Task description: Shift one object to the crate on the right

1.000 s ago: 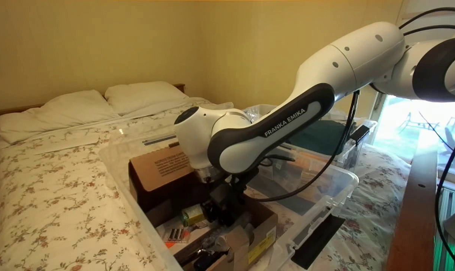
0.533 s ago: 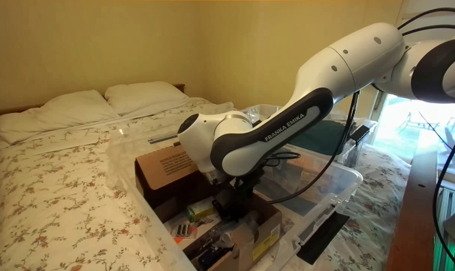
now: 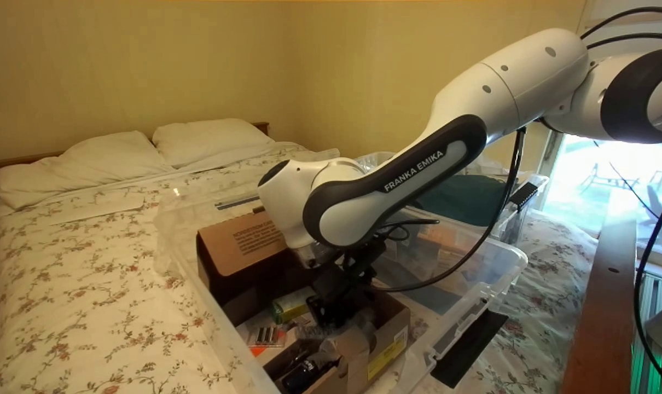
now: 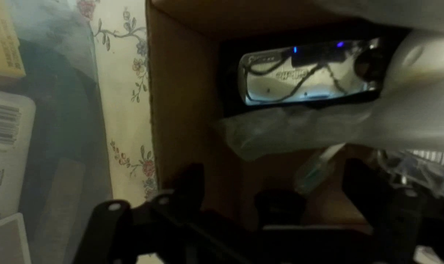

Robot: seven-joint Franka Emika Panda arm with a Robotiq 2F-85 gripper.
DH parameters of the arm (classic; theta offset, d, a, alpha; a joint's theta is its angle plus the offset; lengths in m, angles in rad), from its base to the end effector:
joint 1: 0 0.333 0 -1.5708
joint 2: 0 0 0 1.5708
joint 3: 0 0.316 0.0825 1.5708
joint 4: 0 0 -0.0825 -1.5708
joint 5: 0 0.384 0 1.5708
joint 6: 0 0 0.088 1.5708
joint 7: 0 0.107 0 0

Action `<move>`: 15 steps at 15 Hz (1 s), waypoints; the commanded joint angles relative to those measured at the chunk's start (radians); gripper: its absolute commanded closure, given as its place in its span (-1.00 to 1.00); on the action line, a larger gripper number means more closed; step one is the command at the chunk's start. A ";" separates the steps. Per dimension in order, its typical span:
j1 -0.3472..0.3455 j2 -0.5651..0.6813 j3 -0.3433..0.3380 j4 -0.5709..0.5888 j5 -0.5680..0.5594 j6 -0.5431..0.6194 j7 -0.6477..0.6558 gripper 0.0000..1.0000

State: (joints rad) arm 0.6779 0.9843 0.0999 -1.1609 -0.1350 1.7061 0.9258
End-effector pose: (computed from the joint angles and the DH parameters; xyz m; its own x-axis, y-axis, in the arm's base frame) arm 0.5276 0.4767 0.1674 0.9594 -0.1647 -0.2288 -0.0754 -0.9319 0.3548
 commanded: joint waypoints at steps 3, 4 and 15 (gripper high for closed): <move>0.008 0.029 0.019 0.033 0.059 0.060 0.096 -1.00; 0.014 0.033 0.015 0.035 0.058 0.088 0.131 -1.00; 0.057 0.025 -0.104 -0.021 -0.037 0.227 0.313 -1.00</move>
State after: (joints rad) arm 0.7300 1.0235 0.0428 -1.1567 -0.1286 1.9145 1.2043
